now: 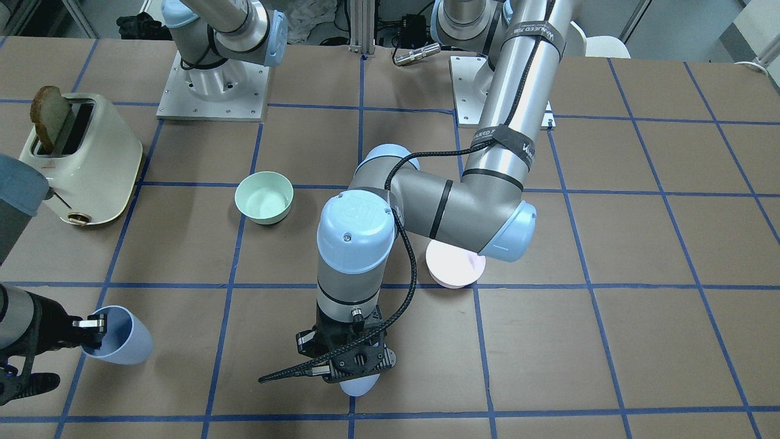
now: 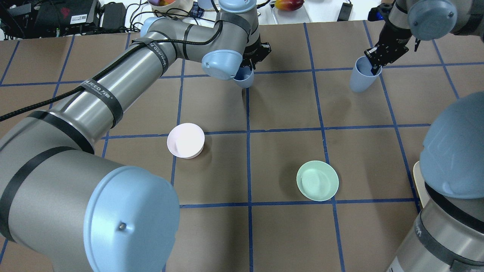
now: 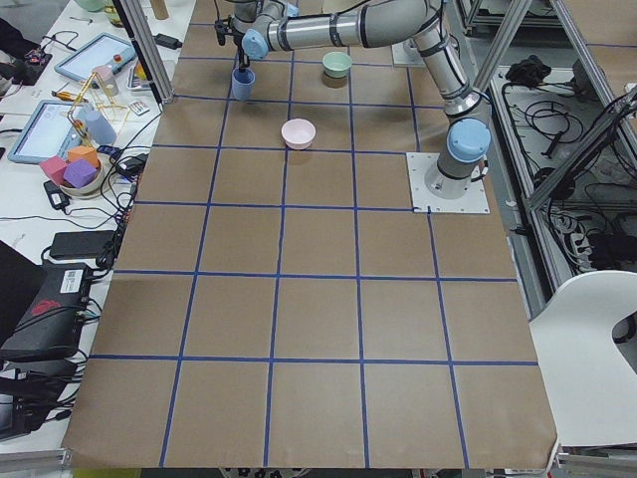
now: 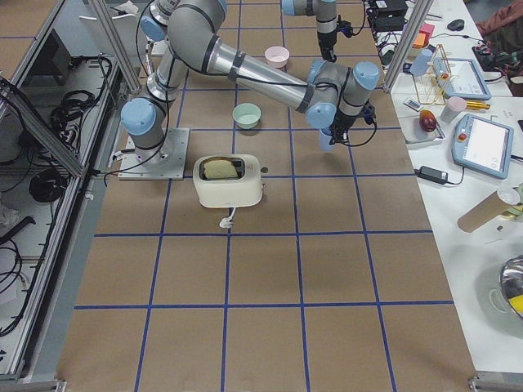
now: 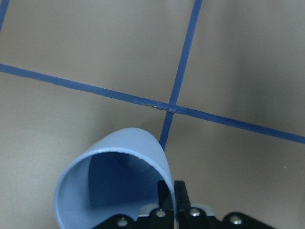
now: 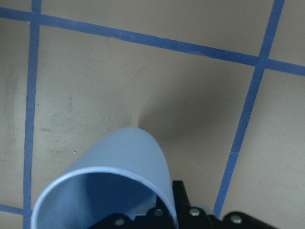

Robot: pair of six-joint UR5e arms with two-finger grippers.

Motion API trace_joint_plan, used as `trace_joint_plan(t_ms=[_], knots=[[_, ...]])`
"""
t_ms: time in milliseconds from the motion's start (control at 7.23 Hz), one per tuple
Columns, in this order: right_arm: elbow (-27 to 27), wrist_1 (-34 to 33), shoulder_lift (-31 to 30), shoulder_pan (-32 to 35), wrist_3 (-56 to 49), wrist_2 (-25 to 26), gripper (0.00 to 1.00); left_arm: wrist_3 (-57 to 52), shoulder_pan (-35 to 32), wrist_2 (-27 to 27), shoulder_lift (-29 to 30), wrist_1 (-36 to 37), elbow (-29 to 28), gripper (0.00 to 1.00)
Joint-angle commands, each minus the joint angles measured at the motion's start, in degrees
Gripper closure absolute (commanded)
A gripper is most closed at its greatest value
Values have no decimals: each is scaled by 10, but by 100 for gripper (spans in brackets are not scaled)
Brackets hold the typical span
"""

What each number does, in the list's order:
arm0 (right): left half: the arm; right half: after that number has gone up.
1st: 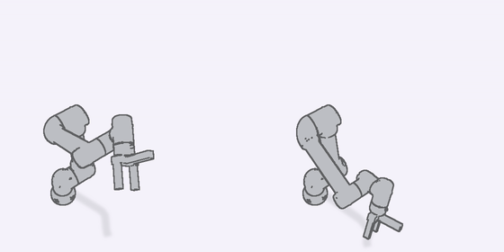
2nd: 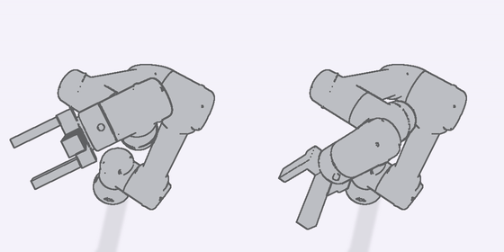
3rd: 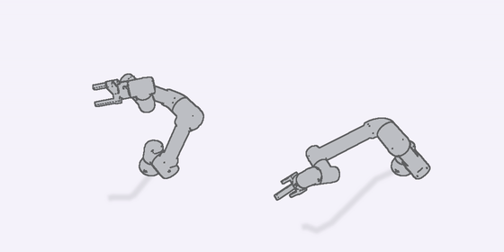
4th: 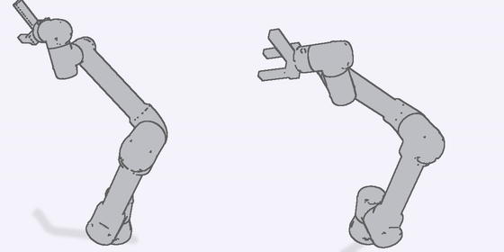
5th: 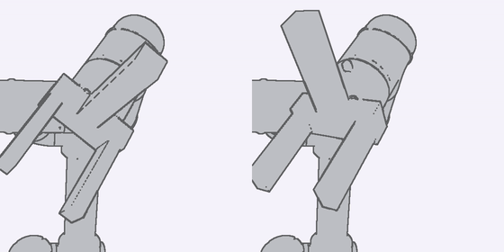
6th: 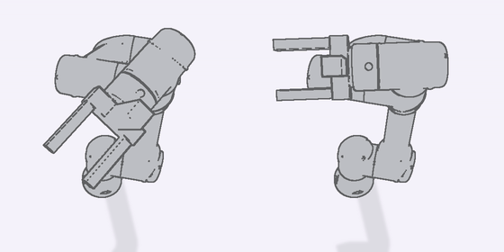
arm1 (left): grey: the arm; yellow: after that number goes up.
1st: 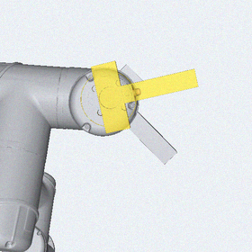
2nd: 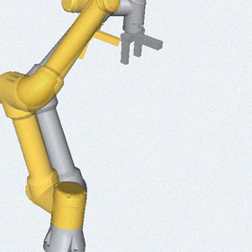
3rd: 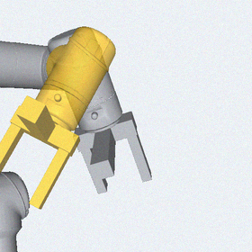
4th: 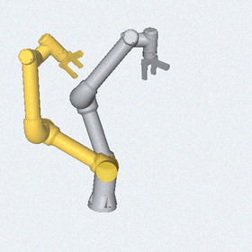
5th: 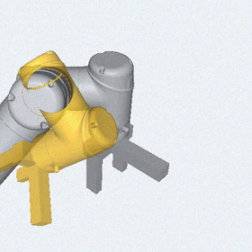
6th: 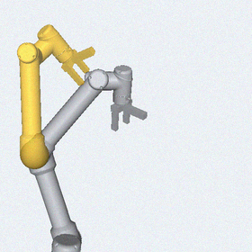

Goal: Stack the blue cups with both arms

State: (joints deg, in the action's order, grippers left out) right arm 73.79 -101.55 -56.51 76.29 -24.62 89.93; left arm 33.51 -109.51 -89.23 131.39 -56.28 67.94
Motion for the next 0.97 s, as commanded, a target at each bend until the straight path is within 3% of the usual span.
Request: trace_joint_plan(t_ms=[0, 138, 415, 553, 691, 830], knots=[[-12, 24, -1, 3, 25, -22, 100, -5, -1, 1, 11, 13, 1, 78], [-14, 37, -6, 5, 47, -32, 100, -11, 0, -1, 11, 14, 1, 1], [-26, 47, -16, 46, 84, -23, 100, -15, 14, 5, -3, 10, -14, 0], [-41, 69, -19, 60, 127, -26, 100, -35, 51, 39, -16, 1, -31, 0], [-57, 79, -19, 75, 162, -29, 100, -38, 74, 81, -32, -31, -42, 0], [-65, 82, -19, 100, 197, -30, 100, -62, 87, 82, -59, -72, -43, 0]])
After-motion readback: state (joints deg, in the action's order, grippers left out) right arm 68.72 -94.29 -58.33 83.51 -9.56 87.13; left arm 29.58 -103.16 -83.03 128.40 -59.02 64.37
